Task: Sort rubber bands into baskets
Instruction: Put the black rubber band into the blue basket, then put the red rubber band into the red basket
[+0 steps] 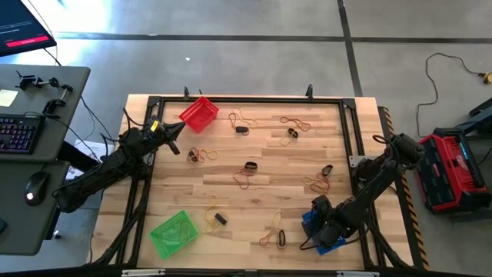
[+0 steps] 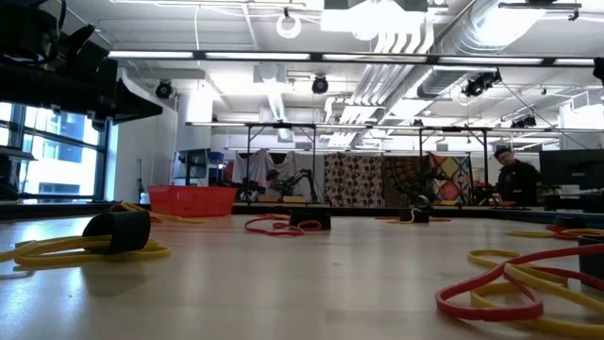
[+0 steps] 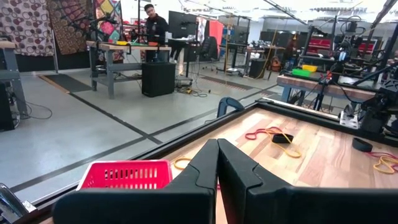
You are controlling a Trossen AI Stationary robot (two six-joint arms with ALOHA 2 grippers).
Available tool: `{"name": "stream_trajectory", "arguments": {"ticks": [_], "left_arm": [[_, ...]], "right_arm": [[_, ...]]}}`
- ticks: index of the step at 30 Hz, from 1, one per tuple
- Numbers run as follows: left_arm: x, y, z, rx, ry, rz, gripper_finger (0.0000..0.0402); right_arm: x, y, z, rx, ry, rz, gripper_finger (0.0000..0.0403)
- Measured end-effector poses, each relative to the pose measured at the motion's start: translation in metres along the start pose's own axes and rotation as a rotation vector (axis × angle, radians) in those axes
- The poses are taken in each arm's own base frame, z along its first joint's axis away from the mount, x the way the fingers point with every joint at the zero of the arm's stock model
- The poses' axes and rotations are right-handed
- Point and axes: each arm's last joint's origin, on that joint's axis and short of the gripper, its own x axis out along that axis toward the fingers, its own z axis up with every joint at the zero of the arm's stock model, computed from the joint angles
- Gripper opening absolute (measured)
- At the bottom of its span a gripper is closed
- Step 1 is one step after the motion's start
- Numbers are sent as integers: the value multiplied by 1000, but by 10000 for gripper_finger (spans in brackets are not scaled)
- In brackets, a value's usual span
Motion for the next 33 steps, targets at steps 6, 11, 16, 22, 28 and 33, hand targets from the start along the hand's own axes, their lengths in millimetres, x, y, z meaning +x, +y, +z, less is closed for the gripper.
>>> {"name": "stream_trajectory", "arguments": {"ticks": [6,11,16,22,28,33], "left_arm": [[0,0,0,0,0,0,1],[0,0,0,0,0,0,1],[0,0,0,0,0,0,1],[0,0,0,0,0,0,1],[0,0,0,0,0,0,1],[0,0,0,27,-1,0,1]], "right_arm": [[0,0,0,6,8,-4,47],[0,0,-1,4,20,-11,84],[-3,0,-1,-45,41,1,101],[-18,-2,4,-67,40,65,98],[-35,-5,11,-132,-23,143,92],[-50,-8,20,-218,-165,235,80]]}}
